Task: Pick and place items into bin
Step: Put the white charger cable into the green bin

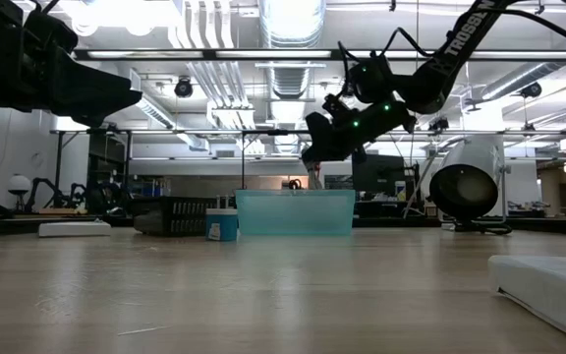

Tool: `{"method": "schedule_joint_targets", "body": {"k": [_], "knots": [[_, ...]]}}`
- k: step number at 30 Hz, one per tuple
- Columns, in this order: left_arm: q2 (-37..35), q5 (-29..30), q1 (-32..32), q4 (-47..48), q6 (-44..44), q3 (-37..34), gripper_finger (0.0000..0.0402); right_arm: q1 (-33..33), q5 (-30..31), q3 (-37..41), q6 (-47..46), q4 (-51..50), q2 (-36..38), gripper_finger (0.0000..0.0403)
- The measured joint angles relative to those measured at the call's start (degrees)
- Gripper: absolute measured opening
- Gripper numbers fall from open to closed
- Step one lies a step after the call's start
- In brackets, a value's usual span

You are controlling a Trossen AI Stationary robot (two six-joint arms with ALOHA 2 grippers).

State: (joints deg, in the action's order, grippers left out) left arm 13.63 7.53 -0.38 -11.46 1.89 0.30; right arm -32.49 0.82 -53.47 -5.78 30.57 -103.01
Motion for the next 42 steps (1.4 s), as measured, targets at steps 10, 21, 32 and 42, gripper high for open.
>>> {"method": "schedule_joint_targets", "body": {"k": [10, 21, 32, 42], "knots": [[0.00, 0.02, -0.02, 0.00, -0.01, 0.00, 0.0208, -0.02, -2.67, 0.02, 0.33, -0.36, -0.21, 0.0018], [0.00, 0.02, -0.02, 0.00, -0.02, 0.00, 0.0208, -0.15, -7.02, -0.55, 1.75, -0.29, -0.23, 0.0018], [0.00, 0.02, -0.02, 0.00, -0.01, 0.00, 0.0208, -0.20, -7.34, -0.61, 1.51, -0.42, -0.23, 0.0018], [0.11, 0.02, -0.02, 0.00, -0.01, 0.00, 0.0208, -0.47, -7.34, -0.61, 2.62, -0.18, -0.23, 0.0018]]}}
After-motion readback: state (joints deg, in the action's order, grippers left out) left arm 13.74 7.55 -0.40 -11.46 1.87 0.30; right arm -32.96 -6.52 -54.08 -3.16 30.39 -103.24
